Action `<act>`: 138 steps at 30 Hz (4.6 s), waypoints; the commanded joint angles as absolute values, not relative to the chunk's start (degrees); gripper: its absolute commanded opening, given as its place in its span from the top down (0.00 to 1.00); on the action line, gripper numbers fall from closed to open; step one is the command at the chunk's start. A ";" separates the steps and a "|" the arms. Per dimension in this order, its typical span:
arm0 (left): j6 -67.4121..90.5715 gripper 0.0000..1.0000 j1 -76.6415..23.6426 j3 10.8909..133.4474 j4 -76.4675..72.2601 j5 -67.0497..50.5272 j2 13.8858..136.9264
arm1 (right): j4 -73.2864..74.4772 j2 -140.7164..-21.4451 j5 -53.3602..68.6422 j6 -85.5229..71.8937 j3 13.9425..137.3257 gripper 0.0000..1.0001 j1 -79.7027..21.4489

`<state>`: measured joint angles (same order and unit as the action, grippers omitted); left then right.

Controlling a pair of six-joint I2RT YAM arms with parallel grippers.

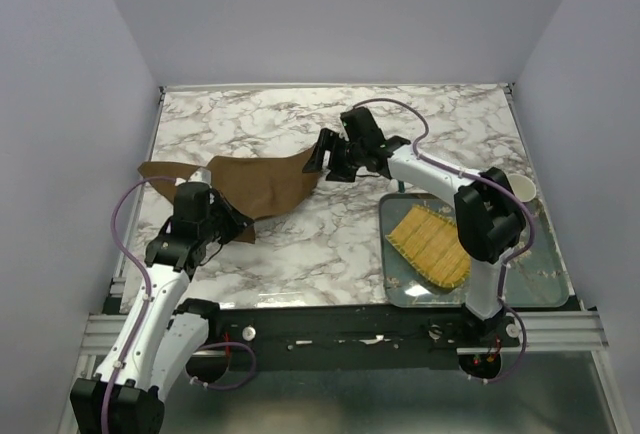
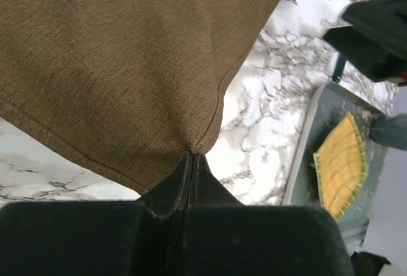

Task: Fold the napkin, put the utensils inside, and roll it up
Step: Move the napkin to the centre of the board, then flatten the napkin out

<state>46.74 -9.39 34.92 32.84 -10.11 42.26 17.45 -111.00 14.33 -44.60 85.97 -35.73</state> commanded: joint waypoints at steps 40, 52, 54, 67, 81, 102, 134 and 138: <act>28.66 1.00 -8.97 89.28 24.89 9.51 48.86 | -4.04 -119.83 32.96 -46.85 135.46 0.99 -39.99; 30.82 1.00 -9.05 73.07 37.06 -1.07 37.20 | -1.23 -89.32 36.21 -37.70 85.92 0.99 -40.16; 33.73 1.00 -9.05 62.09 37.35 -3.59 30.26 | -1.23 -83.70 32.73 -37.18 69.63 0.99 -42.18; 55.10 1.00 -9.05 31.03 36.56 -29.00 19.07 | -8.69 -71.54 27.59 -47.11 26.38 0.99 -49.39; 46.41 0.21 -9.05 37.00 36.48 -15.57 29.51 | 21.41 -60.91 8.17 -33.16 37.05 0.00 -55.02; 42.10 0.50 -4.04 43.15 8.44 -5.46 82.34 | 24.88 -104.50 20.21 -11.08 70.93 0.14 -37.09; 44.39 0.47 4.04 58.27 13.80 -2.81 98.44 | 26.42 -102.10 8.19 -25.39 78.45 0.05 -35.26; 43.42 0.45 3.69 56.34 12.22 -3.69 96.24 | 27.68 -111.61 6.16 -28.29 88.76 0.08 -31.82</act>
<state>45.01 3.79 58.24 13.30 -3.46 99.39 22.74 -104.29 12.67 -25.34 81.12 -35.03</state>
